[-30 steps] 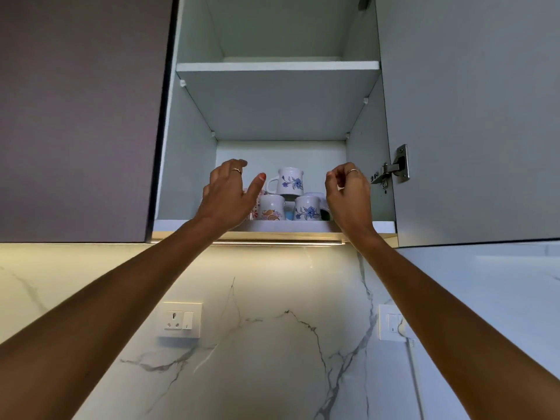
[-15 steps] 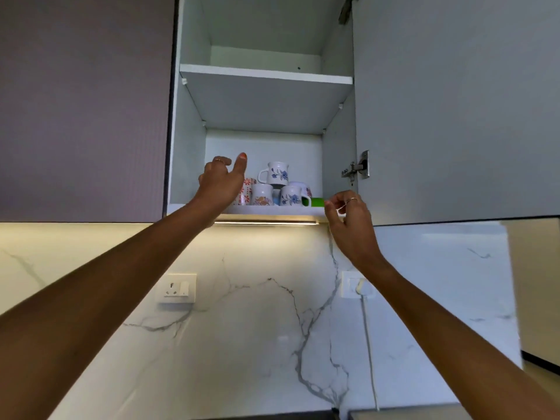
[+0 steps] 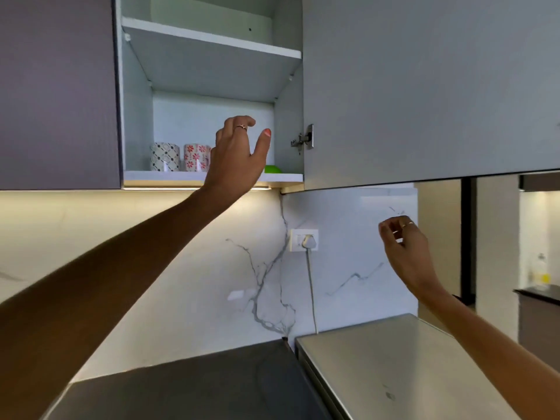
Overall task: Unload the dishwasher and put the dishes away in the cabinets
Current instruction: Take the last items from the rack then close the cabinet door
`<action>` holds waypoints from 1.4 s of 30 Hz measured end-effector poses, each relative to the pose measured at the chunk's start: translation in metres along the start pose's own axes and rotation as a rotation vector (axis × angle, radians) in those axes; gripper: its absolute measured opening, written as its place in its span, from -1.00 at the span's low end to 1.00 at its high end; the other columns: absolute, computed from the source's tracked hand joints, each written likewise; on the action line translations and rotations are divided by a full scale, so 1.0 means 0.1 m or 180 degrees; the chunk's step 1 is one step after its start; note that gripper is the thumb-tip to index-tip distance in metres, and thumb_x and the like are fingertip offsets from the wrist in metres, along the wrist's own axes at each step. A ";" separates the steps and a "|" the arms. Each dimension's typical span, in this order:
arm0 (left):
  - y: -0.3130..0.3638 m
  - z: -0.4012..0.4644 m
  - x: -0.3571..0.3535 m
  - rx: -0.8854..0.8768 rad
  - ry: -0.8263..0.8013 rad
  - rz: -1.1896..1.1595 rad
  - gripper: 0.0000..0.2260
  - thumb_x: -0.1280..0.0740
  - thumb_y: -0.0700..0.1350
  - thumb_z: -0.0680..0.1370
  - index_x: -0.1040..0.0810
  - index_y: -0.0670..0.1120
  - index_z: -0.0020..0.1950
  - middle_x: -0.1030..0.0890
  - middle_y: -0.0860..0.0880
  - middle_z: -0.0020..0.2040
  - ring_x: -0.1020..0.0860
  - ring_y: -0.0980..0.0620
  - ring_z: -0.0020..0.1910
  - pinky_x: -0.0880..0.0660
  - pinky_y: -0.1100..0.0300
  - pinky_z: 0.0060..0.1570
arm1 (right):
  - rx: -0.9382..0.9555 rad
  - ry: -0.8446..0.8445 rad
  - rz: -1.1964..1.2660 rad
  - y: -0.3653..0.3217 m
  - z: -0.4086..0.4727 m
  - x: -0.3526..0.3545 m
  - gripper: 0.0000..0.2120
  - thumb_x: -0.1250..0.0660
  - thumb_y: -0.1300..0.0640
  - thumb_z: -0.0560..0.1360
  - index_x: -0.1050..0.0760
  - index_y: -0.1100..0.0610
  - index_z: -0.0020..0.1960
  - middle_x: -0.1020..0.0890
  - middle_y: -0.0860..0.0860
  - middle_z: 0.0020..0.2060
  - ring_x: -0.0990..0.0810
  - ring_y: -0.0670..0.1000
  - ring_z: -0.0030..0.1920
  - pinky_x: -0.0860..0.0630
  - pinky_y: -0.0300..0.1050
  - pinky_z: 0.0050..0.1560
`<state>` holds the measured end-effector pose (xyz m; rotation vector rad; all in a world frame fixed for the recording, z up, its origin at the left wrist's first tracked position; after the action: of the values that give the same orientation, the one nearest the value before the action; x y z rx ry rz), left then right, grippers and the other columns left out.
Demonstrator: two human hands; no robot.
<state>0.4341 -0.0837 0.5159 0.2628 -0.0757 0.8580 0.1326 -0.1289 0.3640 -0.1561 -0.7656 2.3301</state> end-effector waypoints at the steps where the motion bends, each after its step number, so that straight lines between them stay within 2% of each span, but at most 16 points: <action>1: 0.05 -0.06 -0.08 -0.0057 -0.0045 -0.0033 -0.65 -0.17 0.02 0.62 -0.40 -0.16 0.31 -0.41 -0.10 0.32 -0.36 -0.08 0.31 -0.33 0.06 0.25 | -0.0061 0.0030 -0.0044 0.03 -0.04 0.11 -0.88 -0.20 0.11 0.59 -0.46 0.14 0.00 -0.56 0.03 -0.07 -0.50 -0.08 -0.15 -0.37 -0.33 -0.24; 5: 0.20 -0.61 -0.70 0.0196 -0.0323 -0.0485 -0.56 -0.15 0.11 0.55 -0.45 -0.19 0.24 -0.49 -0.14 0.24 -0.44 -0.12 0.25 -0.39 0.03 0.22 | -0.0275 0.0072 -0.0332 0.19 -0.28 0.54 -0.87 -0.19 0.11 0.59 -0.46 0.16 0.02 -0.56 0.06 -0.07 -0.49 -0.02 -0.15 -0.35 -0.37 -0.27; 7: 0.30 -1.08 -1.13 0.0426 -0.0599 -0.0661 -0.61 -0.19 0.07 0.57 -0.44 -0.17 0.25 -0.47 -0.12 0.26 -0.42 -0.12 0.27 -0.36 0.04 0.23 | -0.0396 0.0105 -0.0533 0.31 -0.45 0.77 -0.84 -0.20 0.12 0.59 -0.47 0.20 0.02 -0.56 0.06 -0.13 -0.50 0.00 -0.18 -0.33 -0.42 -0.32; 9: 0.47 -1.62 -1.59 0.0551 -0.1049 -0.0735 -0.67 -0.19 0.01 0.60 -0.41 -0.15 0.29 -0.42 -0.09 0.30 -0.37 -0.11 0.31 -0.30 0.02 0.25 | -0.0567 0.0118 -0.0707 0.47 -0.68 1.03 -0.82 -0.21 0.13 0.58 -0.49 0.23 0.03 -0.57 0.06 -0.19 -0.51 0.00 -0.22 -0.38 -0.32 -0.32; 11: 0.63 -2.11 -1.92 0.0601 -0.1445 -0.0795 -0.67 -0.18 0.02 0.61 -0.39 -0.12 0.31 -0.39 -0.07 0.32 -0.33 -0.09 0.33 -0.28 0.01 0.26 | -0.0671 0.0044 -0.0869 0.58 -0.91 1.24 -0.83 -0.24 0.16 0.57 -0.50 0.26 0.02 -0.58 0.09 -0.18 -0.53 0.03 -0.19 -0.41 -0.16 -0.18; 13: 0.84 -2.57 -2.20 0.0563 -0.1769 -0.0927 -0.67 -0.20 0.00 0.60 -0.39 -0.12 0.31 -0.39 -0.06 0.32 -0.33 -0.09 0.33 -0.28 0.01 0.24 | -0.0815 -0.0042 -0.1150 0.74 -1.15 1.53 -0.85 -0.26 0.17 0.55 -0.52 0.26 -0.01 -0.60 0.14 -0.15 -0.54 0.07 -0.15 -0.44 -0.09 -0.11; 18: 1.57 -3.68 -2.76 0.0169 -0.2705 -0.1159 -0.69 -0.25 -0.06 0.58 -0.42 -0.17 0.28 -0.41 -0.12 0.30 -0.35 -0.15 0.30 -0.30 -0.04 0.24 | -0.1395 -0.0399 -0.2062 1.35 -1.97 2.51 -0.86 -0.26 0.14 0.51 -0.53 0.21 -0.07 -0.59 0.10 -0.10 -0.55 0.09 -0.07 -0.47 -0.07 -0.02; 20: 1.93 -4.11 -2.97 -0.0066 -0.3088 -0.1293 -0.69 -0.28 -0.09 0.57 -0.44 -0.18 0.27 -0.42 -0.14 0.29 -0.38 -0.17 0.28 -0.32 -0.02 0.24 | -0.1781 -0.0523 -0.2283 1.62 -2.39 2.91 -0.84 -0.26 0.12 0.53 -0.52 0.21 -0.06 -0.57 0.11 -0.07 -0.54 0.10 -0.04 -0.49 0.01 0.05; 24: 2.71 -4.89 -3.27 -0.0837 -0.3846 -0.1580 -0.63 -0.26 -0.03 0.58 -0.39 -0.16 0.34 -0.38 -0.10 0.34 -0.33 -0.11 0.35 -0.31 -0.01 0.33 | -0.2475 -0.1022 -0.2635 2.12 -3.15 3.46 -0.74 -0.25 0.08 0.55 -0.50 0.21 0.14 -0.54 0.12 0.11 -0.50 0.10 0.11 -0.40 -0.10 0.13; 28: 3.12 -5.74 -3.54 -0.1467 -0.4970 -0.1225 -0.55 -0.20 0.09 0.59 -0.29 -0.05 0.44 -0.23 0.01 0.46 -0.15 0.01 0.46 -0.13 -0.08 0.46 | -0.3026 -0.1377 -0.2617 2.64 -3.72 3.79 -0.71 -0.25 0.07 0.55 -0.46 0.20 0.19 -0.49 0.11 0.15 -0.46 0.05 0.14 -0.38 -0.11 0.16; 30: 3.09 -6.12 -3.73 -0.1538 -0.5506 -0.0900 -0.58 -0.21 0.09 0.58 -0.35 -0.03 0.39 -0.28 0.01 0.43 -0.21 0.00 0.42 -0.20 -0.13 0.41 | -0.3249 -0.1458 -0.2499 2.92 -3.94 3.89 -0.70 -0.26 0.08 0.55 -0.45 0.23 0.20 -0.49 0.14 0.17 -0.47 0.09 0.15 -0.38 -0.09 0.18; 33: 2.91 -6.54 -4.00 -0.1024 -0.6300 -0.0633 -0.63 -0.20 0.06 0.60 -0.43 -0.11 0.32 -0.45 -0.10 0.32 -0.46 0.02 0.16 -0.39 0.09 0.19 | -0.3571 -0.1455 -0.2329 3.34 -4.23 3.98 -0.69 -0.26 0.11 0.54 -0.45 0.25 0.21 -0.50 0.17 0.16 -0.49 0.11 0.10 -0.40 -0.10 0.13; 34: 2.84 -6.70 -4.07 -0.0782 -0.6557 -0.0517 -0.63 -0.19 0.06 0.61 -0.44 -0.12 0.32 -0.47 -0.11 0.31 -0.49 0.01 0.14 -0.39 0.12 0.14 | -0.3704 -0.1477 -0.2258 3.51 -4.37 3.99 -0.69 -0.26 0.13 0.54 -0.44 0.26 0.22 -0.51 0.18 0.16 -0.50 0.13 0.11 -0.40 -0.09 0.12; 37: 2.67 -7.14 -4.19 -0.0388 -0.7098 -0.0121 -0.64 -0.17 0.06 0.61 -0.46 -0.12 0.30 -0.48 -0.10 0.31 -0.47 -0.04 0.24 -0.35 0.17 0.11 | -0.4007 -0.1733 -0.2114 3.91 -4.81 3.94 -0.67 -0.26 0.14 0.53 -0.43 0.26 0.25 -0.50 0.21 0.20 -0.50 0.17 0.16 -0.42 -0.06 0.16; 40: 2.61 -7.54 -4.38 -0.0181 -0.7259 0.0027 -0.63 -0.17 0.06 0.62 -0.43 -0.12 0.34 -0.46 -0.12 0.34 -0.46 -0.07 0.26 -0.37 0.14 0.17 | -0.4210 -0.2108 -0.2023 4.28 -5.15 3.86 -0.64 -0.25 0.16 0.54 -0.40 0.25 0.30 -0.47 0.23 0.26 -0.49 0.19 0.22 -0.42 -0.06 0.21; 42: 2.59 -7.76 -4.53 0.0033 -0.7241 0.0063 -0.57 -0.17 0.06 0.62 -0.32 -0.11 0.44 -0.42 -0.15 0.38 -0.43 -0.12 0.32 -0.36 0.08 0.25 | -0.4264 -0.2253 -0.1987 4.47 -5.28 3.81 -0.64 -0.24 0.19 0.54 -0.39 0.23 0.32 -0.44 0.22 0.27 -0.48 0.20 0.24 -0.42 -0.06 0.23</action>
<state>-0.0887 -0.0549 -0.2588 1.1267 -2.1637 0.1721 -0.2518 0.0993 -0.2874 0.3173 -2.2192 0.9331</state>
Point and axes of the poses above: each hand's wrist, its own z-axis towards the middle knuckle, its own x-axis out of the back of the hand, y = z × x, the point moved 9 cm from there along z, towards the middle knuckle
